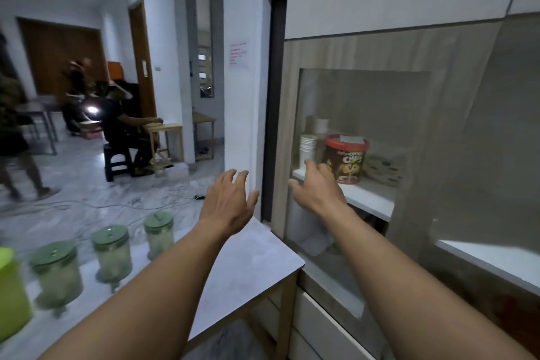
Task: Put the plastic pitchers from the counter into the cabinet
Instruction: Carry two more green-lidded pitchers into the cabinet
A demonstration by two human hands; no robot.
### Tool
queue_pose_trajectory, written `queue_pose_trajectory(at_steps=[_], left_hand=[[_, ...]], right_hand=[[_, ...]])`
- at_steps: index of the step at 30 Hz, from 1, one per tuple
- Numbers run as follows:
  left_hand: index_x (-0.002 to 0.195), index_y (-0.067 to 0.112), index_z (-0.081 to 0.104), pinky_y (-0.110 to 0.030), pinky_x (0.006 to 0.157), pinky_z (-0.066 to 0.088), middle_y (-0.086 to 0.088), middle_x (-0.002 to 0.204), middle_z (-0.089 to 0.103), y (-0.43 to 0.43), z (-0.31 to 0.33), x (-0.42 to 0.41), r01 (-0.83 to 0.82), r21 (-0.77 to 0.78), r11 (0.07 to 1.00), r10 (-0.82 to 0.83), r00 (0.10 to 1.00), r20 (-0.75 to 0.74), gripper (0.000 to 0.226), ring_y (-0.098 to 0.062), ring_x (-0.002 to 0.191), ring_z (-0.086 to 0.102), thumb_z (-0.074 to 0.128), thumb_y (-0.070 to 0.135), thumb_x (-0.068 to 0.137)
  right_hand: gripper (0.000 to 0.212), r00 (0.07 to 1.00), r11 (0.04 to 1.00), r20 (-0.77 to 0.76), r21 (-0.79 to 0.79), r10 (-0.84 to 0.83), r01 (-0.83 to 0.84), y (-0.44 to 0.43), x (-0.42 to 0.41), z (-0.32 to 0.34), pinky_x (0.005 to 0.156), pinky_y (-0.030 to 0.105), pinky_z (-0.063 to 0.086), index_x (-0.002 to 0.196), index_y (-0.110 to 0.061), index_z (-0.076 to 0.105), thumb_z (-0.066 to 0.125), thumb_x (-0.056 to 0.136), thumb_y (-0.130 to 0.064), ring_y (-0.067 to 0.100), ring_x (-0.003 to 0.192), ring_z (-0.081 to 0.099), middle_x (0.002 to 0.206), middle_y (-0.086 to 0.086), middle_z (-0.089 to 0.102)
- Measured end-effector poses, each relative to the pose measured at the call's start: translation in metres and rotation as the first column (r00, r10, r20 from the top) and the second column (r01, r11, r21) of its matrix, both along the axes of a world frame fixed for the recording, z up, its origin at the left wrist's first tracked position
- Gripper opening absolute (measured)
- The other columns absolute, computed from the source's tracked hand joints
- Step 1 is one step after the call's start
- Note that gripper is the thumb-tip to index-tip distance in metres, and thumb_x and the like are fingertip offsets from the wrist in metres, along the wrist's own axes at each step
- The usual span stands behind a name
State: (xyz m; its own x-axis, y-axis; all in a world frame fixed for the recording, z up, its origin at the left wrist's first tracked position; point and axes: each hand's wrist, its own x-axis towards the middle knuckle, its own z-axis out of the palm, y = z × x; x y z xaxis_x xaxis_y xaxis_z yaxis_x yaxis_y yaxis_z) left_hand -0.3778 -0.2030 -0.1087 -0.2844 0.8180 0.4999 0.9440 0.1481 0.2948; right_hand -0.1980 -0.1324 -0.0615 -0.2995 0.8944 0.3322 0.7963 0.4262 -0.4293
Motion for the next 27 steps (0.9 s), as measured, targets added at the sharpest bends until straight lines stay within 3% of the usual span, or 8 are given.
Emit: queue_pose_trajectory(at_steps=[12, 22, 27], left_hand=[[0.147, 0.015, 0.038, -0.045, 0.107, 0.037, -0.011, 0.148, 0.041, -0.008, -0.080, -0.151, -0.349, -0.074, 0.934, 0.355, 0.929, 0.107, 0.059, -0.031, 0.135, 0.038, 0.047, 0.045, 0.097], [0.135, 0.016, 0.047, -0.045, 0.097, 0.042, -0.008, 0.136, 0.046, -0.001, -0.159, -0.255, -0.566, -0.146, 0.811, 0.585, 0.787, 0.198, 0.046, -0.030, 0.124, 0.043, 0.051, 0.039, 0.095], [0.137, 0.011, 0.043, -0.044, 0.099, 0.040, -0.011, 0.136, 0.046, 0.007, -0.200, -0.298, -0.654, -0.182, 0.734, 0.677, 0.685, 0.270, 0.052, -0.032, 0.122, 0.044, 0.054, 0.036, 0.093]], right_hand=[[0.056, 0.935, 0.935, 0.052, -0.078, 0.351, -0.347, 0.054, -0.196, -0.086, 0.100, 0.050, 0.044, 0.146, -0.013, 0.035, 0.047, 0.098, -0.040, 0.035, 0.132, 0.041, 0.144, 0.014, 0.042], [0.055, 0.817, 0.823, 0.120, -0.168, 0.564, -0.543, 0.088, -0.340, -0.177, 0.098, 0.048, 0.043, 0.146, -0.014, 0.034, 0.049, 0.098, -0.037, 0.037, 0.131, 0.042, 0.144, 0.014, 0.042], [0.054, 0.790, 0.773, 0.046, -0.252, 0.611, -0.583, 0.098, -0.396, -0.226, 0.095, 0.047, 0.047, 0.143, -0.014, 0.037, 0.051, 0.097, -0.038, 0.035, 0.126, 0.046, 0.140, 0.014, 0.045]])
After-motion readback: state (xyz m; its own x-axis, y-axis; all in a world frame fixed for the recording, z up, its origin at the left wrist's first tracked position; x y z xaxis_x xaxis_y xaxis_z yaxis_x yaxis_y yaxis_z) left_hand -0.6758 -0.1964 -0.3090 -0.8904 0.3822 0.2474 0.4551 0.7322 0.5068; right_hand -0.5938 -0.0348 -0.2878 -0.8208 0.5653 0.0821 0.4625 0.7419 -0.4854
